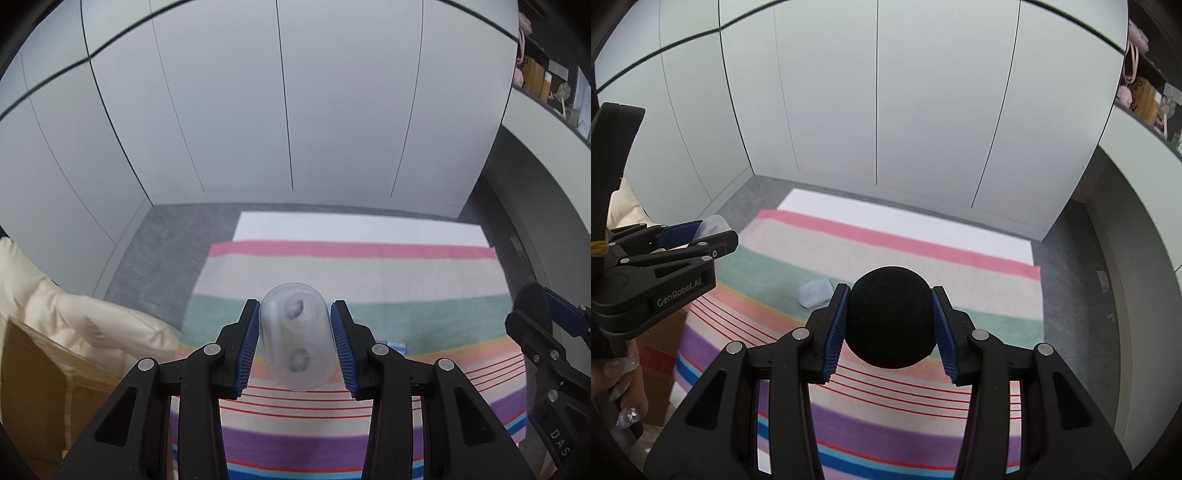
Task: Organize objects
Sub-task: 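Carry the lens case with left tool while right tool carries black compact to box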
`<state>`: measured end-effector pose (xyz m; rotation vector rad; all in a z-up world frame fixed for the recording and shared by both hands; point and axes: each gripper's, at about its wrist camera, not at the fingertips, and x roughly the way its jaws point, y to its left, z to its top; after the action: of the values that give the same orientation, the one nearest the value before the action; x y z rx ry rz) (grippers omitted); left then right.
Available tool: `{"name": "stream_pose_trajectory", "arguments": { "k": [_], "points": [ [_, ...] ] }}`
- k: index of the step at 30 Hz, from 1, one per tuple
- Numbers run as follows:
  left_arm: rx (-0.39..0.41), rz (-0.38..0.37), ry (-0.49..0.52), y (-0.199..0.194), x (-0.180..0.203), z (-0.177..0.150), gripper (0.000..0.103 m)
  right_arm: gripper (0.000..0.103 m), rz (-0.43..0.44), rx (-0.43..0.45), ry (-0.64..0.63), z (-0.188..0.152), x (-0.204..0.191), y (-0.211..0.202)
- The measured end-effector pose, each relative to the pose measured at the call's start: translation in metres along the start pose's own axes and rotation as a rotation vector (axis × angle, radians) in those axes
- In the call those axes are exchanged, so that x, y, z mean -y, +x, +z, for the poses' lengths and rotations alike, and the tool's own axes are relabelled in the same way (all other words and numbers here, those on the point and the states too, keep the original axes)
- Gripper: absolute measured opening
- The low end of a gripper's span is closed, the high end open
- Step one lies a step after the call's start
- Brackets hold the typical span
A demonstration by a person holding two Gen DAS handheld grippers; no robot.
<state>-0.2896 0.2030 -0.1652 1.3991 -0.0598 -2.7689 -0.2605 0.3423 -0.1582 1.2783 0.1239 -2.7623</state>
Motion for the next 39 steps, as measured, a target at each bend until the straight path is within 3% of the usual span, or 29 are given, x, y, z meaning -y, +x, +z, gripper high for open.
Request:
{"name": "stream_pose_trajectory", "arguments": {
  "k": [13,17,29,39],
  "points": [
    [0.120,-0.033,0.019,-0.099,-0.018,0.037,0.040,0.045,-0.004,0.107,0.021,0.054,-0.021,-0.097],
    [0.111,-0.041,0.013,-0.110,-0.020,0.038,0.040,0.045,-0.008,0.119,0.023,0.058,-0.026,-0.112],
    [0.118,-0.046,0.037,-0.143,-0.022,0.024,0.040,0.045,-0.024,0.108,0.038,0.042,-0.023,-0.141],
    [0.116,-0.092,0.082,-0.182,-0.023,-0.019,0.040,0.045,-0.001,0.114,0.034,-0.009,-0.029,-0.179]
  ]
}}
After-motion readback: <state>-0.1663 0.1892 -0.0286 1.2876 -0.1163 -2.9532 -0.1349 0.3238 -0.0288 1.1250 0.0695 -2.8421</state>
